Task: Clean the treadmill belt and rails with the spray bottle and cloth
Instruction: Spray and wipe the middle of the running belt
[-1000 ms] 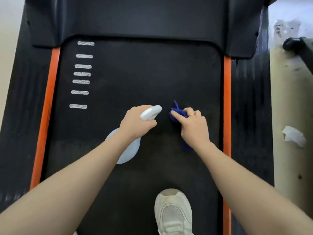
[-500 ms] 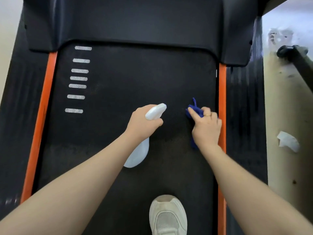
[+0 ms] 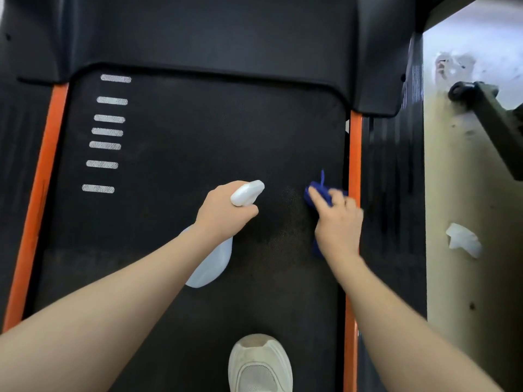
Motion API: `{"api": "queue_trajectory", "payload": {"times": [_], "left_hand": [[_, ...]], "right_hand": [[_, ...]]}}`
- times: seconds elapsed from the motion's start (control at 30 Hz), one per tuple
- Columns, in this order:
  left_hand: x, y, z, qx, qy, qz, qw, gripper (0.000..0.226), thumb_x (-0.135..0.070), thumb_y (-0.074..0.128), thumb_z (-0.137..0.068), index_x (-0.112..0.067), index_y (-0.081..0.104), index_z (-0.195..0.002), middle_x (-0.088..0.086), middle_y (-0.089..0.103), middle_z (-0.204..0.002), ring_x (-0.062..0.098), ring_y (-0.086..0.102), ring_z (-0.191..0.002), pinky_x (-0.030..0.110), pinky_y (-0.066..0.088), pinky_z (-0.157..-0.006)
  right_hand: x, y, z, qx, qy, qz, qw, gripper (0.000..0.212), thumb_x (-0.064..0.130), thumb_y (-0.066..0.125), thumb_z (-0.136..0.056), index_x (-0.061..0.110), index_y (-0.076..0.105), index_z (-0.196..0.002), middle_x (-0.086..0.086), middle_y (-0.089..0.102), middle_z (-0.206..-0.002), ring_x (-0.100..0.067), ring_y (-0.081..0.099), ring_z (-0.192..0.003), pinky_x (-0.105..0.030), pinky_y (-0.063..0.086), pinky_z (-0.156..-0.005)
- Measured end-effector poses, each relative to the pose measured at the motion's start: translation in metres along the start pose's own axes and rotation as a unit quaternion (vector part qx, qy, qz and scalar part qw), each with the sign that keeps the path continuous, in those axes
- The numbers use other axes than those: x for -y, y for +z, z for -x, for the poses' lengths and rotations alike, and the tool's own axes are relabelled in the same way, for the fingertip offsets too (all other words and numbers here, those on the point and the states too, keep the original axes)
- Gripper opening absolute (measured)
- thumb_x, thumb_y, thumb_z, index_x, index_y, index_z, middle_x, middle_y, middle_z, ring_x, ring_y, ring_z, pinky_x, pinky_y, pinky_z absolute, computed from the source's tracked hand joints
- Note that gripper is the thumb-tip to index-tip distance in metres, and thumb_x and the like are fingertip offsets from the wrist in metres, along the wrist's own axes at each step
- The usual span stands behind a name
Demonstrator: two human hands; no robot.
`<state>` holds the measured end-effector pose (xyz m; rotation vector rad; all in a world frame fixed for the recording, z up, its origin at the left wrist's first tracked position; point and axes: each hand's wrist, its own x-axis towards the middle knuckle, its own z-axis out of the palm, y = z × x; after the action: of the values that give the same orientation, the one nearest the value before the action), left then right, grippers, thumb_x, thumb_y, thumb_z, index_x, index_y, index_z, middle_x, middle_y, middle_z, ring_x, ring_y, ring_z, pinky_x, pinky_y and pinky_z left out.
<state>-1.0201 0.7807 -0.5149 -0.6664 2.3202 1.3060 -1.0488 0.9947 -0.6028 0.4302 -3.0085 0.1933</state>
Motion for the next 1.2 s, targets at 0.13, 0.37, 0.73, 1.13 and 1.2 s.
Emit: {"api": "queue_trajectory", "payload": {"times": [0.13,0.37,0.73,1.13,1.2], "left_hand": [[0.002,0.000,-0.004,0.006,-0.008,-0.003,1.000,0.027,-0.009,0.062,-0.079,-0.016,0.064,-0.105,0.001,0.062,-0.092,0.022,0.057,-0.089,0.037,0.046,-0.073],[0.005,-0.005,-0.001,-0.001,-0.002,0.030,1.000,0.031,-0.006,0.062,-0.079,-0.016,0.064,-0.108,-0.001,0.062,-0.093,0.019,0.058,-0.090,0.029,0.044,-0.072],[0.012,-0.034,0.010,-0.022,0.011,0.072,0.997,0.028,-0.007,0.061,-0.082,-0.019,0.066,-0.107,-0.005,0.065,-0.093,0.007,0.059,-0.084,0.019,0.045,-0.068],[0.025,-0.040,0.034,-0.005,0.043,0.083,0.996,0.026,-0.005,0.060,-0.079,-0.022,0.065,-0.099,-0.008,0.066,-0.094,0.005,0.060,-0.087,0.016,0.046,-0.071],[0.026,-0.041,0.036,-0.025,0.042,0.089,0.995,0.023,-0.004,0.059,-0.080,-0.019,0.063,-0.097,0.000,0.066,-0.097,0.006,0.059,-0.084,0.015,0.044,-0.068]], "right_hand": [[-0.010,-0.004,0.010,0.027,-0.082,0.001,0.996,0.062,-0.010,0.072,-0.056,0.015,0.069,-0.112,-0.019,0.063,-0.092,-0.034,0.056,-0.068,-0.034,0.042,-0.055],[0.013,-0.003,-0.013,0.026,0.049,-0.046,0.997,0.057,-0.007,0.055,-0.061,0.016,0.068,-0.112,-0.019,0.063,-0.092,-0.035,0.055,-0.064,-0.032,0.038,-0.054],[0.052,-0.004,-0.013,0.130,0.131,-0.081,0.979,0.059,0.004,0.053,-0.081,0.029,0.048,-0.134,-0.012,0.047,-0.116,-0.033,0.048,-0.092,-0.038,0.040,-0.068],[0.051,-0.014,0.009,0.167,0.064,-0.071,0.981,0.055,0.009,0.050,-0.084,0.034,0.049,-0.133,-0.012,0.048,-0.117,-0.035,0.049,-0.093,-0.040,0.043,-0.071],[0.043,-0.016,0.016,0.146,0.197,-0.059,0.968,0.057,0.007,0.047,-0.085,0.031,0.044,-0.137,-0.013,0.045,-0.120,-0.034,0.046,-0.096,-0.041,0.041,-0.075]]}}
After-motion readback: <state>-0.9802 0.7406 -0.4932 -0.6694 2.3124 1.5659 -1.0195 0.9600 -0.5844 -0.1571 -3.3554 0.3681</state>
